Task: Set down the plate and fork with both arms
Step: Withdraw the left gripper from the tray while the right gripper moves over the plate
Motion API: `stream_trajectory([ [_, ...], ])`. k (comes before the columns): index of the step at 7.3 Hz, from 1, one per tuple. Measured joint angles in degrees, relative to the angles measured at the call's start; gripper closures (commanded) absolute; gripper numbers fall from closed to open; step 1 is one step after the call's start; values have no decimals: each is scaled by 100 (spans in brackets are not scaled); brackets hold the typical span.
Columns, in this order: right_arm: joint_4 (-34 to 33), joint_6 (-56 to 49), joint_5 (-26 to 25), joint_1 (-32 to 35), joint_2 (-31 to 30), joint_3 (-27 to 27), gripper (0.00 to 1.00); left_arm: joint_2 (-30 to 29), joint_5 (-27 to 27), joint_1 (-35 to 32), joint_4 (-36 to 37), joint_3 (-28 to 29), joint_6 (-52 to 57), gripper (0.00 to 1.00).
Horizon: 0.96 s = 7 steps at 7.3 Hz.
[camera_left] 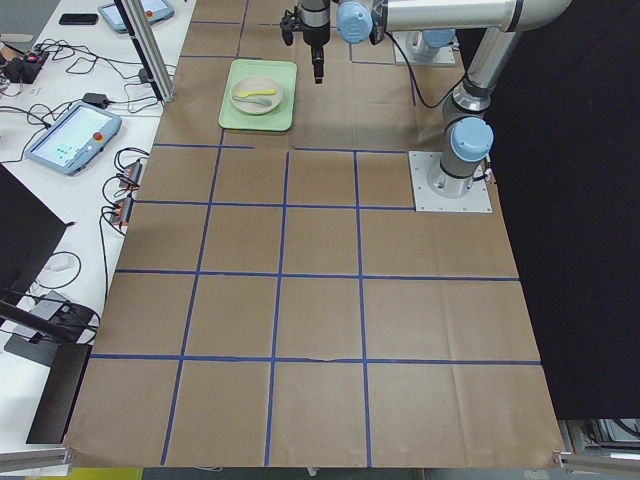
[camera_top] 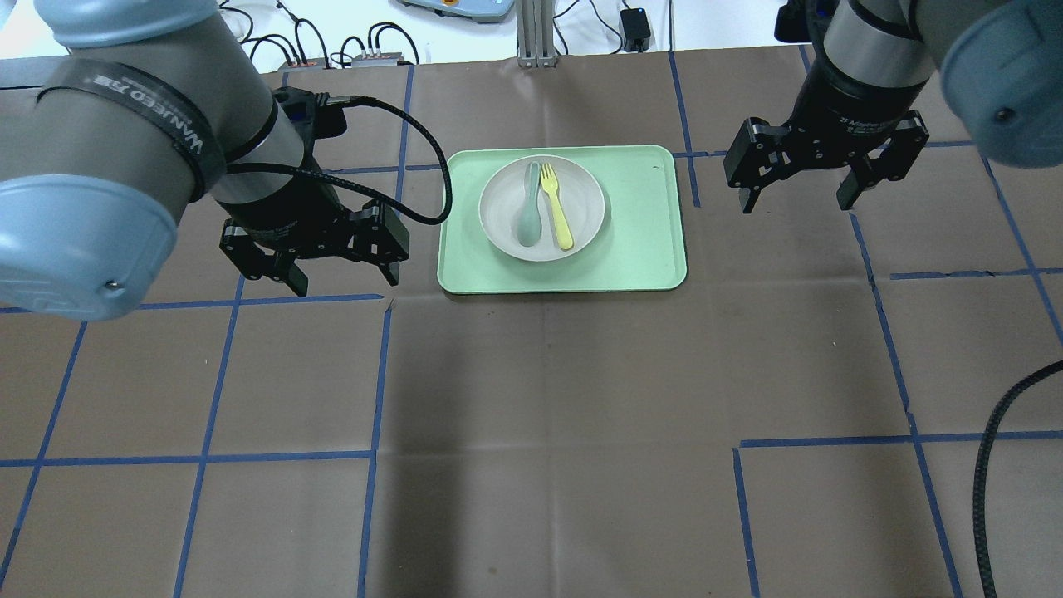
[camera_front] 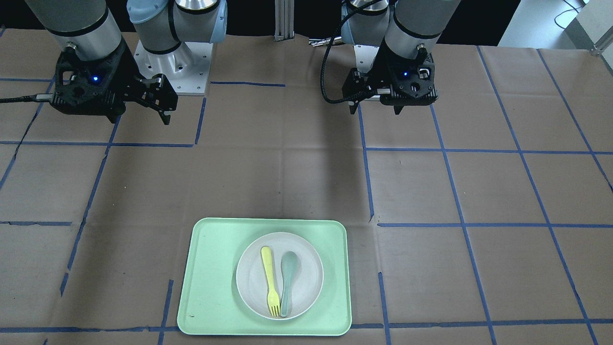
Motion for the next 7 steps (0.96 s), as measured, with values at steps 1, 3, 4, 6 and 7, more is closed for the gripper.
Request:
stream_trajectory([
  [1,-40,13,-3,1,33,-64,0,180,33,-10,-427,111,13,1],
  [3,-72,64,-2,71,391,-476,0,275,7,-52,-1169,580,30,1],
  [4,-73,83,-12,196,659,-741,0,291,1,-73,-1339,706,33,1],
  [6,-165,185,-7,436,1053,-1021,0,388,9,-92,-1426,730,33,0],
  [7,-357,357,0,529,1235,-1058,0,441,18,-95,-1435,720,31,0],
])
